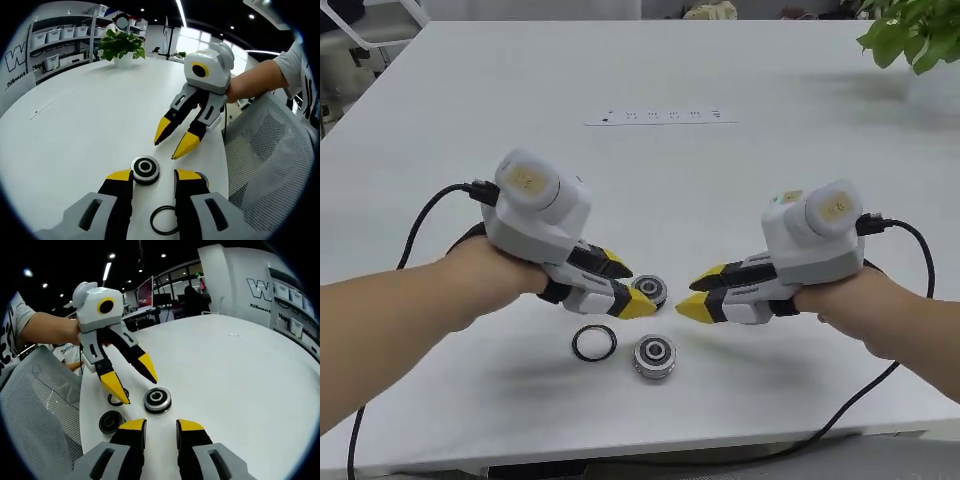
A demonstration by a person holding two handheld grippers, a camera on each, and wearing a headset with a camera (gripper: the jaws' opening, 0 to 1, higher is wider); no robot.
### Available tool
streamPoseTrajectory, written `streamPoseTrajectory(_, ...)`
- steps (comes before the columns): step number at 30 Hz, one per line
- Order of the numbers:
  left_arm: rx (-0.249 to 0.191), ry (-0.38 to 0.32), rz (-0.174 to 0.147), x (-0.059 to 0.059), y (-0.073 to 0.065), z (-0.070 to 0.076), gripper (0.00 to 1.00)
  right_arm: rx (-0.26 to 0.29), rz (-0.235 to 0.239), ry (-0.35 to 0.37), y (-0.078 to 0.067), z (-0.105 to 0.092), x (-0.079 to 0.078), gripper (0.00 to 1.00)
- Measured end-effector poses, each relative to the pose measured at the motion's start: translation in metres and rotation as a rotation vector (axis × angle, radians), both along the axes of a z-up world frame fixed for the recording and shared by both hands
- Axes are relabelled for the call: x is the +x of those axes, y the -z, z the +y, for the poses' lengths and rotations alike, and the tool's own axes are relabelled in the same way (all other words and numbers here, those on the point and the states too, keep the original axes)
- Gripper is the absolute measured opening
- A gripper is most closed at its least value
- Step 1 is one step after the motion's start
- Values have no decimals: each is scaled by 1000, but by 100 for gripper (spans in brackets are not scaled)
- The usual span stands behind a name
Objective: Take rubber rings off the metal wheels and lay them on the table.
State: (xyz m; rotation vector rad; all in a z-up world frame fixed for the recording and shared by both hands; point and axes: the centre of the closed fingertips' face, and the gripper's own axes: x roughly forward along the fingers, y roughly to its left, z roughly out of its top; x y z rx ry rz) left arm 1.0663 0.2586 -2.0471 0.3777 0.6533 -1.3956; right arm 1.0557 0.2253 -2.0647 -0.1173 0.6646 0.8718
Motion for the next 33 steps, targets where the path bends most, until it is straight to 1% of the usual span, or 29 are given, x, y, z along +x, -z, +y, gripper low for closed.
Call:
streamPoseTrajectory(7,-6,-15,6,4,3,-5,24,-3,5,-4,3,1,-1,22)
streamPoseTrajectory(11,-1,-15,1,4,7,-9,18,4,5,-6,2,2,-1,22)
streamPoseTrajectory(12,-7,-11,-12,5,6,-10,17,4,5,-7,2,3,-1,22)
streamPoseTrajectory(14,-5,-10,-14,5,7,-10,15,4,4,-7,2,3,-1,22)
streamPoseTrajectory(16,4,-14,-46,9,9,-11,12,4,7,-7,3,3,0,21)
streamPoseTrajectory(17,5,-15,-53,9,9,-11,10,2,6,-8,4,4,0,21)
streamPoseTrajectory(19,10,-9,-83,10,10,-11,8,5,7,-9,4,4,1,21)
streamPoseTrajectory(20,17,-1,-113,12,11,-11,7,6,7,-9,3,4,1,21)
streamPoseTrajectory(21,14,7,-116,10,11,-12,7,6,6,-9,3,4,2,21)
streamPoseTrajectory(24,20,22,-157,10,11,-11,7,7,6,-10,4,6,4,21)
streamPoseTrajectory(26,11,14,-155,12,13,-10,7,9,7,-10,4,8,4,21)
streamPoseTrajectory(29,-10,4,-155,13,12,-10,7,9,6,-15,4,10,5,22)
streamPoseTrajectory(33,-17,-8,-153,13,11,-11,7,10,9,-23,6,13,7,23)
